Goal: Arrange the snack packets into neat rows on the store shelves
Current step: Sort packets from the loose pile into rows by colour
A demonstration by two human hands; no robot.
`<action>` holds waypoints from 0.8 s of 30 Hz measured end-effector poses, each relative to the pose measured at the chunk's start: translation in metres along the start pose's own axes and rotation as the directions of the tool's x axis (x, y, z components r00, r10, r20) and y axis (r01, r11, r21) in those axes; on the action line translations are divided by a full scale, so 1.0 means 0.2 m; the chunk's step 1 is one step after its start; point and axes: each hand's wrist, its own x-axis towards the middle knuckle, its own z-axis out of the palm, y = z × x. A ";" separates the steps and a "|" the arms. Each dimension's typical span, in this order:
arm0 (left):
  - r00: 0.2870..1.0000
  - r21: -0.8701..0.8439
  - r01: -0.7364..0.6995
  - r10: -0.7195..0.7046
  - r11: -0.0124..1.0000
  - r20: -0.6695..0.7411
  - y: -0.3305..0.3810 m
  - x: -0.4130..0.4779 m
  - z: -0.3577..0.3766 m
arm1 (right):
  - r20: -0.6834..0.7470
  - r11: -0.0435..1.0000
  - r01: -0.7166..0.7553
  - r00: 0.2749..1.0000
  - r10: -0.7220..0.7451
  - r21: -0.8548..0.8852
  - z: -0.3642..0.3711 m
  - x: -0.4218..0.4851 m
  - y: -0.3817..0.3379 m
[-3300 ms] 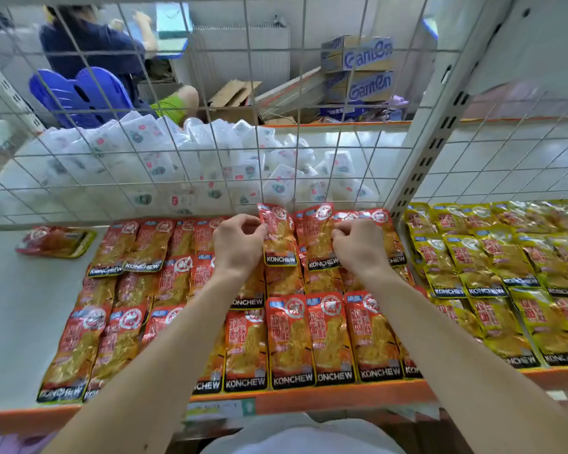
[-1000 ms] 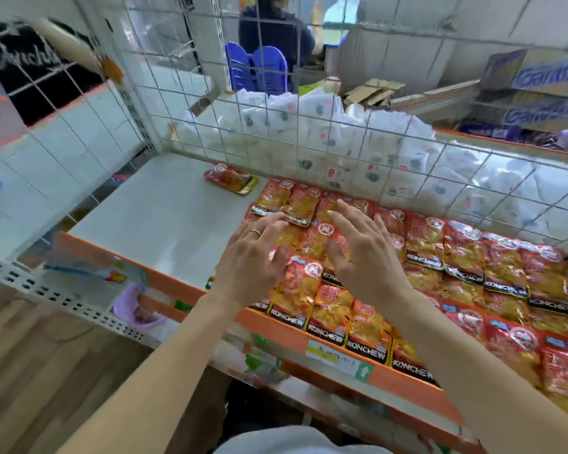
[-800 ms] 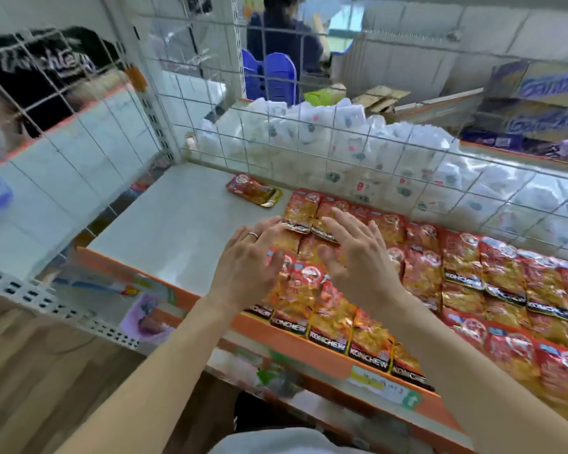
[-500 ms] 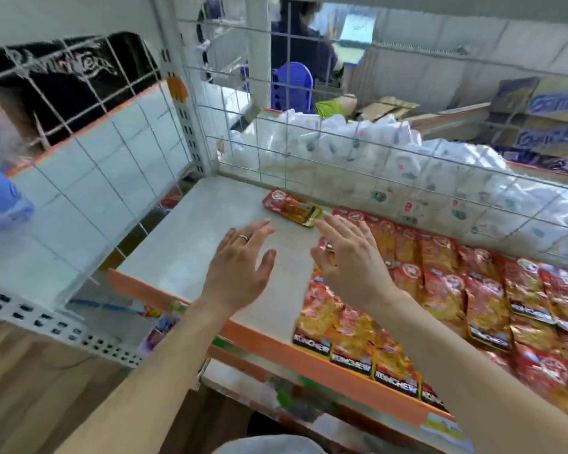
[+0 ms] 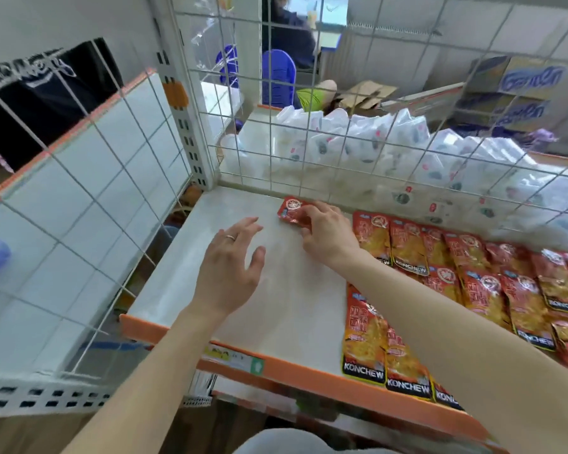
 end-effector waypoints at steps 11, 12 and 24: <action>0.999 -0.083 -0.022 0.023 0.996 0.023 -0.06 0.04 0.02 | -0.029 0.976 0.033 0.999 -0.040 -0.215 -0.05 0.06 -0.03; 0.999 -0.089 -0.025 0.027 0.996 0.020 -0.05 0.04 0.01 | -0.076 0.983 0.020 0.997 -0.034 -0.183 -0.08 0.06 -0.03; 0.990 -0.117 -0.143 0.141 0.983 -0.029 0.25 0.18 0.17 | -0.206 0.671 -0.232 0.838 0.505 0.704 -0.26 -0.37 0.16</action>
